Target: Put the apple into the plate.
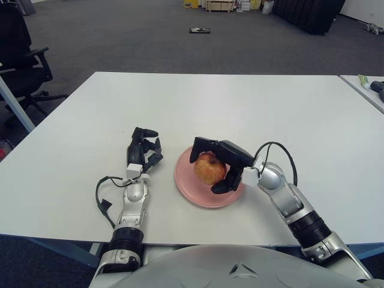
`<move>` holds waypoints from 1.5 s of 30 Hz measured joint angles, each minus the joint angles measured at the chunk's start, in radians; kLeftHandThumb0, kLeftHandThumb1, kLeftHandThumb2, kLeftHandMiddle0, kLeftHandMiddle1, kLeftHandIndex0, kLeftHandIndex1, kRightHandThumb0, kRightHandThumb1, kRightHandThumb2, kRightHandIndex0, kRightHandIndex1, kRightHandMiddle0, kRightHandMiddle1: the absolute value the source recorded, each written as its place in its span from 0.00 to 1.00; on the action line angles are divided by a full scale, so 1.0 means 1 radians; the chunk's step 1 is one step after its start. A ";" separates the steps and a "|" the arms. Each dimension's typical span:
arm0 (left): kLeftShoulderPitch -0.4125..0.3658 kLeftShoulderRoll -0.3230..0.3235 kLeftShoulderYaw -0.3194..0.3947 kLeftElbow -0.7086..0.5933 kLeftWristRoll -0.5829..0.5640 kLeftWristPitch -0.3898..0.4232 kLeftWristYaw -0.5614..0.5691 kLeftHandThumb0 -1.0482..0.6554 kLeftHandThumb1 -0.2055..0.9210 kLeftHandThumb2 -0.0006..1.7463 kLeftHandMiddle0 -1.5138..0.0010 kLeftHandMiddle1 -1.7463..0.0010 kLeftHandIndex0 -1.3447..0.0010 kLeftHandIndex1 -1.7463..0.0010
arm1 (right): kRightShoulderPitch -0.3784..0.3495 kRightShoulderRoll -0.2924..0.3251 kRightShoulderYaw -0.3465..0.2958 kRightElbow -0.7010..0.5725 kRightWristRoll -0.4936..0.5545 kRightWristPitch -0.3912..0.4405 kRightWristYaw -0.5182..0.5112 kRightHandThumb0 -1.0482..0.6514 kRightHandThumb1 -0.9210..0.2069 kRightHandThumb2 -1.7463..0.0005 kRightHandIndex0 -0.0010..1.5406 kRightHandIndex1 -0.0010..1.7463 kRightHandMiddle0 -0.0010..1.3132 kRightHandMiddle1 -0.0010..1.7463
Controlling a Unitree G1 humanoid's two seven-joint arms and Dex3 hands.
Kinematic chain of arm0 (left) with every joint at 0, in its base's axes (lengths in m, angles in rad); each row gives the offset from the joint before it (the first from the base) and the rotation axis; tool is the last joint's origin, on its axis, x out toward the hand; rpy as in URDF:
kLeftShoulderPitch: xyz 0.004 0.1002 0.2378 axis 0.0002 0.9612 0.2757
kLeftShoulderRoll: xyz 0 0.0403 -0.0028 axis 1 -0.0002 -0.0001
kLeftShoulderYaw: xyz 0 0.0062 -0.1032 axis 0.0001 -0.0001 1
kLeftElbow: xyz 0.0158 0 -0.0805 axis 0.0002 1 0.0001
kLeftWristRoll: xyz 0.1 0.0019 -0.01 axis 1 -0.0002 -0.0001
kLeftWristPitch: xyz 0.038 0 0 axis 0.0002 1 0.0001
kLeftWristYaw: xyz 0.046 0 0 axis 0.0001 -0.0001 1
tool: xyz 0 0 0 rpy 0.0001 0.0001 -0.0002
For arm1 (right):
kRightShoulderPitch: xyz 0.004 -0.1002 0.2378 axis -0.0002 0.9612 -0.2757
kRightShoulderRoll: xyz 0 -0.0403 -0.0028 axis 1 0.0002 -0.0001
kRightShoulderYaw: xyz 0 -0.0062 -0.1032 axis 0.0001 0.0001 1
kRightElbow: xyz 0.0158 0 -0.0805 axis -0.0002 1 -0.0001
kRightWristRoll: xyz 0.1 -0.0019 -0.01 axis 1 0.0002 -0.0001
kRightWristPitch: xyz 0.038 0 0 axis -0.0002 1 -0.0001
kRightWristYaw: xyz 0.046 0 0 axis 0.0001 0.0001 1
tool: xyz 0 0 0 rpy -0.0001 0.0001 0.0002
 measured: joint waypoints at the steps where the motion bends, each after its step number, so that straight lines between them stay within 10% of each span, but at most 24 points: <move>1: 0.000 0.000 0.000 0.000 0.001 0.000 0.000 0.38 0.74 0.54 0.54 0.00 0.72 0.00 | 0.002 0.000 0.004 0.000 -0.021 -0.002 -0.011 0.62 0.78 0.08 0.55 0.95 0.44 1.00; 28: -0.004 0.000 0.000 0.007 0.004 -0.020 -0.001 0.39 0.75 0.52 0.55 0.00 0.73 0.00 | 0.006 -0.014 0.067 0.088 -0.451 -0.051 -0.338 0.61 0.75 0.09 0.51 0.99 0.43 1.00; 35: -0.003 0.001 -0.001 0.005 0.006 -0.022 -0.001 0.39 0.76 0.52 0.56 0.00 0.73 0.00 | 0.006 0.000 0.072 0.146 -0.439 -0.075 -0.428 0.57 0.43 0.37 0.24 0.98 0.39 0.90; 39: -0.001 0.001 -0.001 0.000 0.007 -0.019 -0.001 0.39 0.75 0.52 0.56 0.00 0.73 0.00 | 0.006 0.000 0.075 0.140 -0.405 -0.076 -0.401 0.44 0.14 0.59 0.05 0.82 0.22 0.98; 45: 0.024 -0.003 -0.006 -0.039 0.011 0.066 -0.002 0.39 0.78 0.50 0.59 0.05 0.74 0.00 | 0.003 -0.023 0.080 0.132 -0.371 -0.119 -0.353 0.11 0.02 0.63 0.01 0.24 0.02 0.44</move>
